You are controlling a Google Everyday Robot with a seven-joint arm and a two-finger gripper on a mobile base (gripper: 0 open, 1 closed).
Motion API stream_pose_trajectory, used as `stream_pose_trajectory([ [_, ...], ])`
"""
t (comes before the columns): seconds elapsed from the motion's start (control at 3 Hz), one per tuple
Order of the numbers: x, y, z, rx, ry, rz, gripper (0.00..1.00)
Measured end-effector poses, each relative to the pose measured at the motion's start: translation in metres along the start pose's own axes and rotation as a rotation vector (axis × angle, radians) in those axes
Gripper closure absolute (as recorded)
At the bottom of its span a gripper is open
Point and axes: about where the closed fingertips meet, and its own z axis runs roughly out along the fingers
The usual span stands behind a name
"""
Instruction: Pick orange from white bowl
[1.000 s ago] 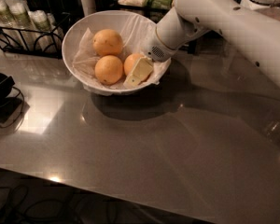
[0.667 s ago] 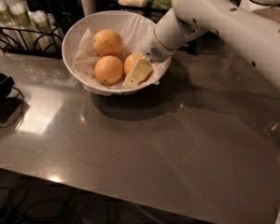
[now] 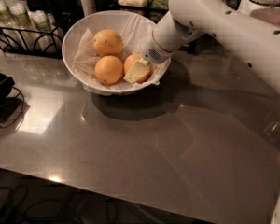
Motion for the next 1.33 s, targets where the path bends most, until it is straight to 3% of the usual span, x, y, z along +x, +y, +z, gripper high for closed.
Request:
stream_pose_trajectory([
  [0.67,-0.0012,-0.0001,-0.001,0.003,0.0,0.003,0.99],
  [1.33,-0.0016,0.004,-0.011,0.009,-0.036,0.01,1.0],
])
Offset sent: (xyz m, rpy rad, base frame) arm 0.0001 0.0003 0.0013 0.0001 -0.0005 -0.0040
